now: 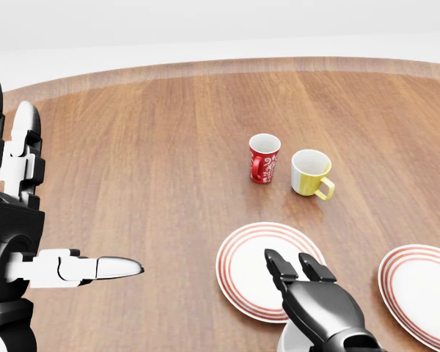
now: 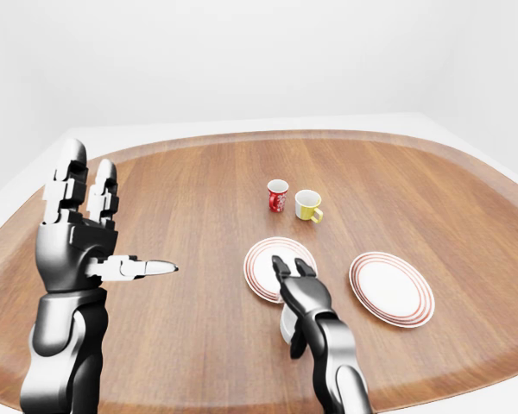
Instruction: Put the white mug on the left plate.
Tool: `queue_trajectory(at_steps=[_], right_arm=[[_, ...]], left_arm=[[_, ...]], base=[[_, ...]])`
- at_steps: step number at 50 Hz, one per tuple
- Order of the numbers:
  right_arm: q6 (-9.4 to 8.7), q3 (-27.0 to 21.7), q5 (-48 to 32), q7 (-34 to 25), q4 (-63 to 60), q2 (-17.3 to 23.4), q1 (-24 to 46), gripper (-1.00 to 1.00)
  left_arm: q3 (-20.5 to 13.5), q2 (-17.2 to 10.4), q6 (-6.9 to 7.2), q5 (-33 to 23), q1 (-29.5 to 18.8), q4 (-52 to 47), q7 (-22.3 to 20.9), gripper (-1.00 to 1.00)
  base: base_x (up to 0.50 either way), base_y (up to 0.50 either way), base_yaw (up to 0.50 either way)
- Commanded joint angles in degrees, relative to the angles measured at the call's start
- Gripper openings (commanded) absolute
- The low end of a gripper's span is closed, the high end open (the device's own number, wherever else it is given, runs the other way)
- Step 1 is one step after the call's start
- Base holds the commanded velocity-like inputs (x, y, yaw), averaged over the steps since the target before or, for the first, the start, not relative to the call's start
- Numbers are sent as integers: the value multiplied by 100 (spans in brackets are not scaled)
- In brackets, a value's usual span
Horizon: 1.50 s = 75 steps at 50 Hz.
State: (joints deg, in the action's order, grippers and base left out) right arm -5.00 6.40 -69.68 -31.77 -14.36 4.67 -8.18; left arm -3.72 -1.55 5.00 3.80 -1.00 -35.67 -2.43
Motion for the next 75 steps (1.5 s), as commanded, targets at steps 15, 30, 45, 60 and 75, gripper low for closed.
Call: queue_trajectory(at_steps=[15,30,45,60,75], right_arm=[[0,-20,36,161,473,30,183,100],[29,30,-5,272,792,46,269,100],[142,58,-82,368,1138,102,254,100],[270,26,-71,284,980,123,237,-100],[301,-28,66,-213,446,88,227,-100]], left_arm=[[8,6,0,-5,16,40,-2,100],[7,6,0,-4,13,48,1,100],[11,6,0,-1,8,1,6,100],[21,10,0,-6,22,21,5,100],[33,12,0,-14,31,38,2,100]], base=[[0,0,0],[0,0,0],[0,0,0],[0,0,0],[0,0,0]])
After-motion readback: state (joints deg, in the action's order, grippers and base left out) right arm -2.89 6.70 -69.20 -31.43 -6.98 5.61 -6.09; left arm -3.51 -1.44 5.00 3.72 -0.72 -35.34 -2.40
